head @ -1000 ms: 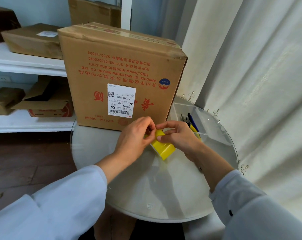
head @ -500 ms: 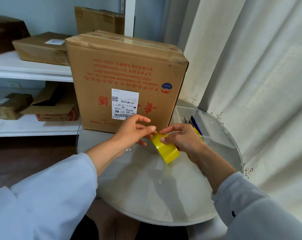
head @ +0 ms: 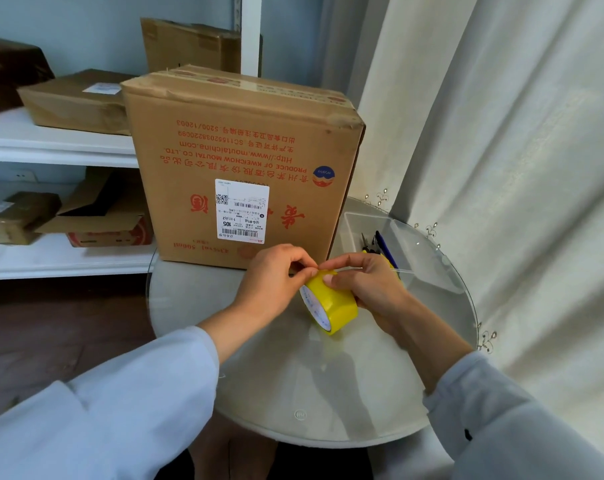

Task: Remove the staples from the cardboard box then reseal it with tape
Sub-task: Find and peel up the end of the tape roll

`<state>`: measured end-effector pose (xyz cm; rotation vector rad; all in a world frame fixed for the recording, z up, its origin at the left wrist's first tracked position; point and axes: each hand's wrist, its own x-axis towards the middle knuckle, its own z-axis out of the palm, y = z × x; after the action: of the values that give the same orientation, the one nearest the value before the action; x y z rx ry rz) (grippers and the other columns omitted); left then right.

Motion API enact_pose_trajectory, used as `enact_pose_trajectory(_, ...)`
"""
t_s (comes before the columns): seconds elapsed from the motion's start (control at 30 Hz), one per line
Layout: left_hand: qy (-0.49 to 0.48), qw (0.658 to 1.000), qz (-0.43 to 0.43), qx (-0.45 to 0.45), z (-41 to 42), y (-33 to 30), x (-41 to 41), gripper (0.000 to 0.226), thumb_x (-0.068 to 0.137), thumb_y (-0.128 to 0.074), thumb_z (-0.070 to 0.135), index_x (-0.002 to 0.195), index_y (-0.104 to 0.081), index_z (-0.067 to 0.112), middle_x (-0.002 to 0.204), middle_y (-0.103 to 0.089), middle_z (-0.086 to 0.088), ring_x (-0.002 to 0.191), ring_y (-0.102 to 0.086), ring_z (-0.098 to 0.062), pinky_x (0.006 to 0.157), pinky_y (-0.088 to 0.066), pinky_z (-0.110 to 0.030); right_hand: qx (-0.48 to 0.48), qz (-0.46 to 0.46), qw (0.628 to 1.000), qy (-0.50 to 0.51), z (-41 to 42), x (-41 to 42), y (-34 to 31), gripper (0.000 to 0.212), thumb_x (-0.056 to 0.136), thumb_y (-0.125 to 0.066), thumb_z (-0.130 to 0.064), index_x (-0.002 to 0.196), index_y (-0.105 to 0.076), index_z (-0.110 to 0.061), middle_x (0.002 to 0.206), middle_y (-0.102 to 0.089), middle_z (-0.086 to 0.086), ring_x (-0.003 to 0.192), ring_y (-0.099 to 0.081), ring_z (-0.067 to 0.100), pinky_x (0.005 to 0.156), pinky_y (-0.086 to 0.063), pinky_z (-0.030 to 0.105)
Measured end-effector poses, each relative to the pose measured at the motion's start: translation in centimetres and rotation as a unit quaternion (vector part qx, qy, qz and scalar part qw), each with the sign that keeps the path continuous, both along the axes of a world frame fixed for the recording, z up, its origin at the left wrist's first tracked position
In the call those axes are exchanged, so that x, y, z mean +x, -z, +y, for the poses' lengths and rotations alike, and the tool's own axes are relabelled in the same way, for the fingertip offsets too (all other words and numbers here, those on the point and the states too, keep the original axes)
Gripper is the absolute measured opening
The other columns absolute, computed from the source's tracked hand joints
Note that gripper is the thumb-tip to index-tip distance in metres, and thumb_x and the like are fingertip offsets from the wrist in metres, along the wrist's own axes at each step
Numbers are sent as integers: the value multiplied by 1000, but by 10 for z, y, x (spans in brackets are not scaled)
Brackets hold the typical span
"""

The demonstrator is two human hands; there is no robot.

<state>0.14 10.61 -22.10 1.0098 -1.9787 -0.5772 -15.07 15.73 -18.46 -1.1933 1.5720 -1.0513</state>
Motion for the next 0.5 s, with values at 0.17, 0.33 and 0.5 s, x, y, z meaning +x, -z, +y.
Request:
enact_pose_trajectory(0.17, 7, 995, -92, -33, 2, 0, -7, 4, 90, -59, 14, 89, -61, 12, 90, -59, 0, 84, -56, -18, 73, -45, -37, 11, -1, 1000, 0, 2, -2, 0, 17, 82, -67, -1, 96, -71, -9, 91, -68, 14, 78, -62, 22, 70, -51, 32)
enact_pose_trajectory(0.33, -18, 990, -135, -31, 4, -4, -8, 8, 95, -51, 17, 92, -56, 13, 95, -59, -6, 88, -56, -24, 75, -43, -41, 26, 44, 999, -10, -2, 1, -3, 23, 84, -67, -5, 103, -64, -17, 88, -65, 9, 75, -60, 17, 63, -50, 25)
enact_pose_trajectory(0.5, -24, 986, -160, 27, 8, -9, -8, 10, 96, -46, 16, 95, -55, 12, 99, -61, -8, 92, -56, -27, 76, -42, -40, 33, 48, 998, -23, -3, 0, -4, 34, 84, -68, -5, 115, -61, -17, 80, -62, 3, 76, -59, 17, 64, -49, 24)
